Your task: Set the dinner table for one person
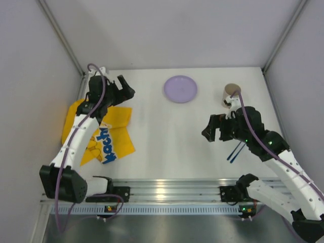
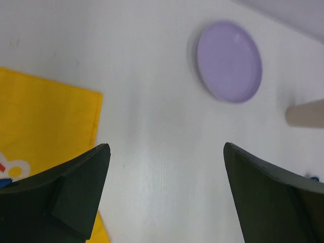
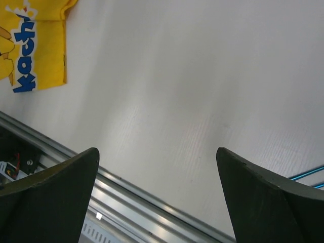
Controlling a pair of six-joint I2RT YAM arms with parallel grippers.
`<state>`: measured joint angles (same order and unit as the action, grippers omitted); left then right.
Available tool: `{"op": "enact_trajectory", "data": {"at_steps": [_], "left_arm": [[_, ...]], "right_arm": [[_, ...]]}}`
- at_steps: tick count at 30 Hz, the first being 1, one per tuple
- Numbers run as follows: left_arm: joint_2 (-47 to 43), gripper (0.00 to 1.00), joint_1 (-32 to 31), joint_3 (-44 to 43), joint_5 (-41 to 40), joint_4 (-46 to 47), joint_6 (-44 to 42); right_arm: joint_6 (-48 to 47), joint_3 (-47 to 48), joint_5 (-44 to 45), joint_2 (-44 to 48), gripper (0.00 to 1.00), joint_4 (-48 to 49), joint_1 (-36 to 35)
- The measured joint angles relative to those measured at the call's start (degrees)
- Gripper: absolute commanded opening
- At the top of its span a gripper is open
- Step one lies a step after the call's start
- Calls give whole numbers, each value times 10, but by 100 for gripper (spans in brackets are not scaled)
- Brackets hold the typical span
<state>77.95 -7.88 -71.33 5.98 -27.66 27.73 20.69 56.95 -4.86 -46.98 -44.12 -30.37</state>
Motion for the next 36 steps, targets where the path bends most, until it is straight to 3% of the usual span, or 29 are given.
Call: {"op": "enact_trajectory", "data": {"at_steps": [3, 6, 9, 15, 23, 34, 36], "left_arm": [[-101, 99, -10, 69, -36, 77, 49], [-166, 96, 22, 163, -9, 135, 113], [-108, 95, 31, 164, -28, 101, 135], [6, 86, -38, 138, -106, -52, 108], [54, 84, -207, 146, -183, -122, 135], [103, 83, -209, 203, -236, -141, 170], [107, 75, -208, 208, -242, -140, 174]], "right_arm": [[7, -26, 3, 17, 100, 0, 0], [17, -51, 3, 22, 100, -1, 0], [21, -56, 3, 18, 100, -2, 0], [21, -56, 5, 18, 100, -3, 0], [24, -69, 2, 19, 100, -14, 0], [33, -76, 2, 41, 100, -40, 0], [35, -76, 0, 43, 100, -42, 0]]}}
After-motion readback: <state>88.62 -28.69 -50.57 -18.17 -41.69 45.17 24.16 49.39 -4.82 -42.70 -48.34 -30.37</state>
